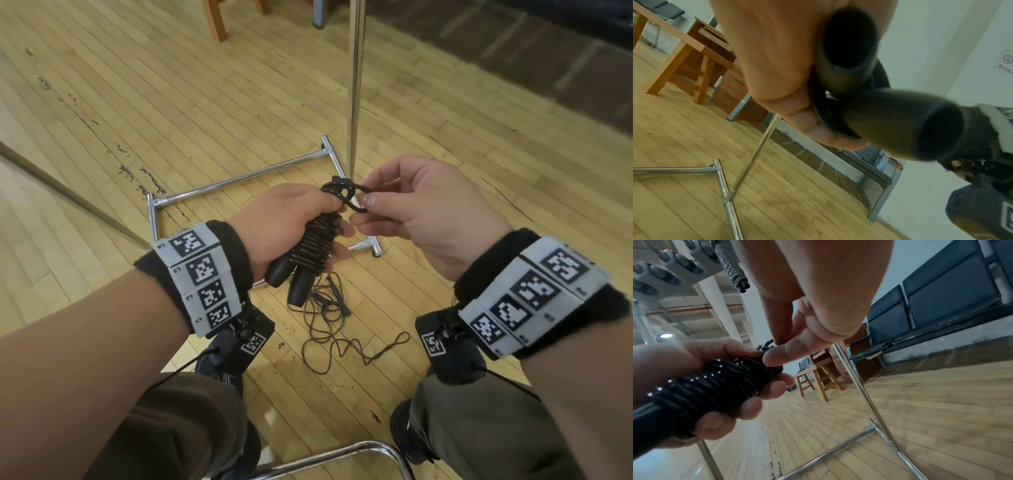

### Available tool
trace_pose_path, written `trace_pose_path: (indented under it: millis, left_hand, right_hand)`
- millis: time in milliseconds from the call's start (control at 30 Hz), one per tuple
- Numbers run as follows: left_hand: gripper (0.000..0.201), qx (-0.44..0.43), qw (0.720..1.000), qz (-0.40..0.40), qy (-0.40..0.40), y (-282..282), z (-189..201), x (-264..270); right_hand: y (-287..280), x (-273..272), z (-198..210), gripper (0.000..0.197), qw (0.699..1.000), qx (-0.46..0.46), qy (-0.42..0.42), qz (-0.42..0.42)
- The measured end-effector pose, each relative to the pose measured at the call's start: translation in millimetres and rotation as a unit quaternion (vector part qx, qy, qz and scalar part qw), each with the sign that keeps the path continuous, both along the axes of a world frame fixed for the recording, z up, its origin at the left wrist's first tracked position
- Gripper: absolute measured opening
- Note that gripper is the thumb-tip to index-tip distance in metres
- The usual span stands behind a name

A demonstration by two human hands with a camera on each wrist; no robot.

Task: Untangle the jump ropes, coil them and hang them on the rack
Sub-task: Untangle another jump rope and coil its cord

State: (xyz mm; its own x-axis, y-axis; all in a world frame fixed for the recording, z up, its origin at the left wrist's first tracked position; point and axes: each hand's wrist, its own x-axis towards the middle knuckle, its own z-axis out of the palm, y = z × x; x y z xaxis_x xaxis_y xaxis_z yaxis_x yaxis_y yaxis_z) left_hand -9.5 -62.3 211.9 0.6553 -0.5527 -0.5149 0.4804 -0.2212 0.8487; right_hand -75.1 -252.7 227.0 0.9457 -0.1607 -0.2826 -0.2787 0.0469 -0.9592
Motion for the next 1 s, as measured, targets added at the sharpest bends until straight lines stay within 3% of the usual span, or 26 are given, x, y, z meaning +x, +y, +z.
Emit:
trace_pose_path:
  millis: [300, 533, 733, 933, 1000]
  left_hand:
    - [0.034, -0.057, 0.998, -0.027, 0.025, -7.8, 4.2, -5.4]
    - [0.027, -0.06, 0.998, -0.023, 0.011, -9.0, 2.0, -7.5]
    - [0.039, -0.03, 0.998, -0.04, -0.027, -9.3, 1.9, -5.6]
    - [0.039, -0.024, 0.999, -0.043, -0.012, -5.5, -0.2, -4.5]
    - [0.047, -0.041, 0.998, -0.041, 0.012, -4.2, -0.9, -5.0]
  right_hand:
    - [0.1, -1.4, 2.1, 0.014, 0.991, 0.13, -0.018, -0.021]
    - [6.7, 1.3, -0.9, 0.024, 0.991, 0.127, -0.013, -0.023]
    - [2.9, 1.2, -1.7, 0.04, 0.99, 0.139, 0.013, -0.015]
    - [4.3, 2.5, -4.8, 0.029, 0.993, 0.113, 0.018, -0.002]
    - [5.5, 2.8, -5.8, 0.023, 0.996, 0.091, 0.007, 0.007]
